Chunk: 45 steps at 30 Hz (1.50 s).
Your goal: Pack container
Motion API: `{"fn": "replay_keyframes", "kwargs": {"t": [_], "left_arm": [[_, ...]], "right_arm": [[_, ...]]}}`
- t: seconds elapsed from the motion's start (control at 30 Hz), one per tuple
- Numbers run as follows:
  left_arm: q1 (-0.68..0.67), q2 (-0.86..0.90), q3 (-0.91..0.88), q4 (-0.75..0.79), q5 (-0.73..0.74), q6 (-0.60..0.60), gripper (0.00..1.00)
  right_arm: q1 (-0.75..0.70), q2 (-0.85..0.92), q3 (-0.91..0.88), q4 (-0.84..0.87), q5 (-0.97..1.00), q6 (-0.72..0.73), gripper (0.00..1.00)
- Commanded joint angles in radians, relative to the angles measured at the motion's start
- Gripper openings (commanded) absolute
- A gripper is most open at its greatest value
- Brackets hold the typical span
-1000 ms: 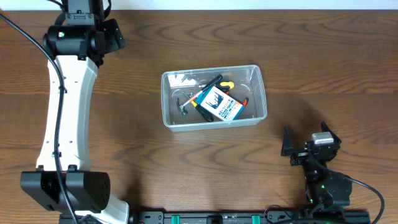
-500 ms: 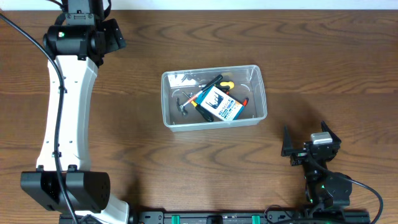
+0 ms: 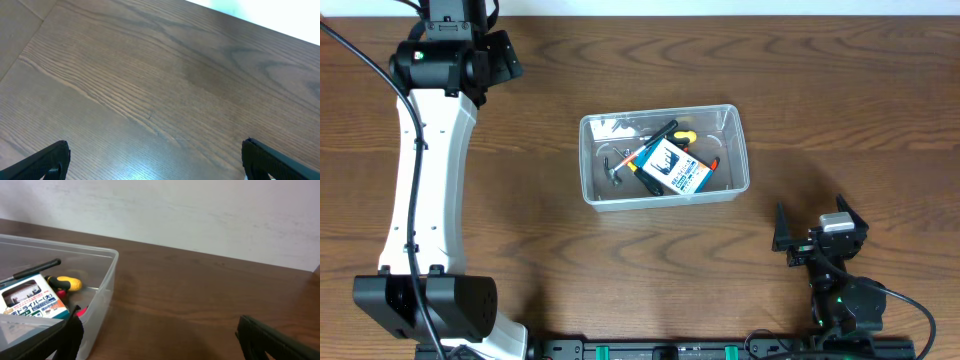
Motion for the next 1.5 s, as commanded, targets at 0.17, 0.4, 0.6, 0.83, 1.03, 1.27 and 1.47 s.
{"fn": "replay_keyframes", "kwargs": {"t": [0.17, 0.4, 0.6, 0.83, 1.03, 1.27, 1.47], "left_arm": [[0.0, -0.114, 0.002, -0.006, -0.009, 0.019, 0.98], [0.0, -0.44, 0.002, 0.035, -0.008, 0.022, 0.98], [0.0, -0.727, -0.032, 0.026, -0.009, 0.056, 0.98], [0.0, -1.051, -0.196, -0.015, -0.009, 0.056, 0.98], [0.0, -1.27, -0.455, -0.014, -0.007, 0.03, 0.98], [0.0, -1.473, -0.839, 0.028, -0.007, -0.066, 0.98], [0.0, -1.597, -1.179, 0.248, 0.01, -0.117, 0.98]], "right_arm": [[-0.006, -0.011, -0.006, 0.0, -0.005, -0.011, 0.99], [-0.006, -0.011, -0.006, 0.0, -0.005, -0.011, 0.99], [-0.006, -0.011, -0.006, 0.0, -0.005, -0.011, 0.99], [-0.006, -0.011, -0.006, 0.0, -0.005, -0.011, 0.99], [-0.006, -0.011, -0.006, 0.0, -0.005, -0.011, 0.99], [-0.006, -0.011, -0.006, 0.0, -0.005, -0.011, 0.99], [-0.006, -0.011, -0.006, 0.0, -0.005, -0.011, 0.99]]}}
